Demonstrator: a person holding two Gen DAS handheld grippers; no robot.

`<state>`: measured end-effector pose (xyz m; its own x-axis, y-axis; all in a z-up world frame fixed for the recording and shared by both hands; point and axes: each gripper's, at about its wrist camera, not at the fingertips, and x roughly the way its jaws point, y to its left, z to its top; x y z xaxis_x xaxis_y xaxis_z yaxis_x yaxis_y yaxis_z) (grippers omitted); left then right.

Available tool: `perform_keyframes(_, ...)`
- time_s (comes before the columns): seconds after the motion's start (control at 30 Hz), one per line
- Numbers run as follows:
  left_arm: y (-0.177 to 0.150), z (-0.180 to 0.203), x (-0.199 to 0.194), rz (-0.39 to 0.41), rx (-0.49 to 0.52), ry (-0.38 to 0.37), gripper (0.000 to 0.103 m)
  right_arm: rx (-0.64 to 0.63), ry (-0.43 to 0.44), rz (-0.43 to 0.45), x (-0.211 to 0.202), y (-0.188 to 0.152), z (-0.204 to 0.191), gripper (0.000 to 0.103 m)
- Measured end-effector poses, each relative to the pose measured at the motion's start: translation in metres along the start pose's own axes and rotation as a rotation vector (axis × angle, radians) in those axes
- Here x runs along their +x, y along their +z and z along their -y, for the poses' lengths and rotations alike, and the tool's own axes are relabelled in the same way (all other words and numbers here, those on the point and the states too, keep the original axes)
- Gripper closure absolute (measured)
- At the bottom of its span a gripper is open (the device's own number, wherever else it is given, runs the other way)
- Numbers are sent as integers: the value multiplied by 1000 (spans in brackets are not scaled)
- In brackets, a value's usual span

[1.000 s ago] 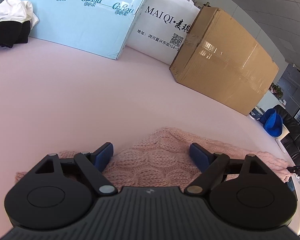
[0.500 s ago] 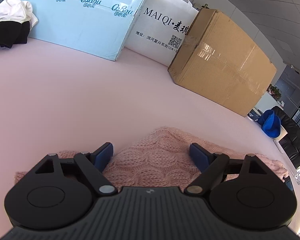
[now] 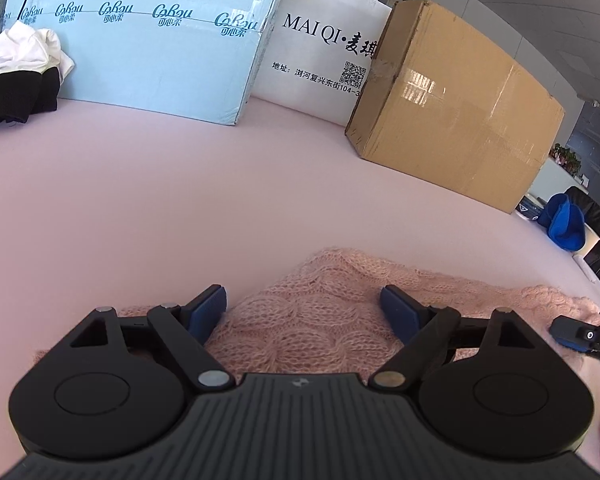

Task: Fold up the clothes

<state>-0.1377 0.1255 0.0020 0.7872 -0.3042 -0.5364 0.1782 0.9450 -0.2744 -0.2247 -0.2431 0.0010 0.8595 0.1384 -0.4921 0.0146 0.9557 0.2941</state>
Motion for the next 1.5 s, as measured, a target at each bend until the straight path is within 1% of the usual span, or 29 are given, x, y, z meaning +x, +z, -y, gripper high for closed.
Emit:
perform_keyframes(0.07, 0, 0, 0, -1, 7, 5, 19, 66, 23, 10, -5, 0, 20, 30)
perform_keyframes(0.13, 0, 1, 0, -3, 12, 9, 19, 166, 81, 34, -6, -1, 45, 30)
perform_keyframes(0.27, -1, 2, 0, -4, 28, 22, 19, 295, 149, 76, -6, -3, 66, 30)
perform_keyframes(0.3, -1, 2, 0, -3, 28, 23, 19, 306, 158, 83, -7, -4, 69, 29)
perform_keyframes(0.4, -1, 2, -2, 8, 20, 22, 19, 363, 224, 103, -8, -6, 78, 24)
perform_keyframes(0.43, -2, 1, -3, 15, 15, 22, 19, 393, 251, 117, -9, -8, 83, 23)
perform_keyframes(0.47, -2, 1, -6, 29, 8, 22, 19, 419, 276, 129, -10, -8, 86, 23)
perform_keyframes(0.53, -3, 1, -14, 64, 1, 30, 19, 426, 280, 136, -11, -8, 86, 23)
perform_keyframes(0.6, -1, 2, -35, 174, -20, 55, 19, 413, 269, 136, -12, -7, 83, 22)
perform_keyframes(0.63, -1, -1, -47, 201, -60, 50, 14, 412, 273, 137, -12, -7, 83, 21)
perform_keyframes(0.73, -2, -12, -83, 275, -186, 31, 13, 417, 284, 141, -13, -7, 84, 21)
perform_keyframes(0.8, -8, -19, -90, 196, -275, -62, 13, 420, 290, 145, -14, -7, 85, 20)
perform_keyframes(0.87, -17, -25, -92, 124, -354, -129, 13, 425, 294, 149, -14, -7, 86, 20)
perform_keyframes(0.93, -23, -31, -91, 77, -413, -148, 13, 436, 300, 160, -16, -8, 87, 20)
perform_keyframes(1.0, -28, -41, -88, 24, -511, -169, 13, 449, 308, 171, -18, -10, 89, 19)
perform_keyframes(1.07, -37, -54, -81, -42, -647, -205, 13, 460, 315, 181, -20, -11, 91, 19)
perform_keyframes(1.1, -39, -57, -79, -56, -677, -215, 13, 463, 318, 184, -20, -11, 92, 19)
perform_keyframes(1.13, -41, -58, -78, -48, -687, -215, 13, 464, 318, 185, -20, -11, 92, 19)
perform_keyframes(1.23, -41, -52, -76, -17, -709, -162, 13, 465, 317, 189, -21, -12, 92, 19)
perform_keyframes(1.4, -35, -43, -60, 72, -774, -42, 12, 477, 321, 202, -24, -13, 94, 18)
perform_keyframes(1.5, -35, -33, -52, 144, -743, 26, 11, 486, 329, 214, -26, -15, 96, 16)
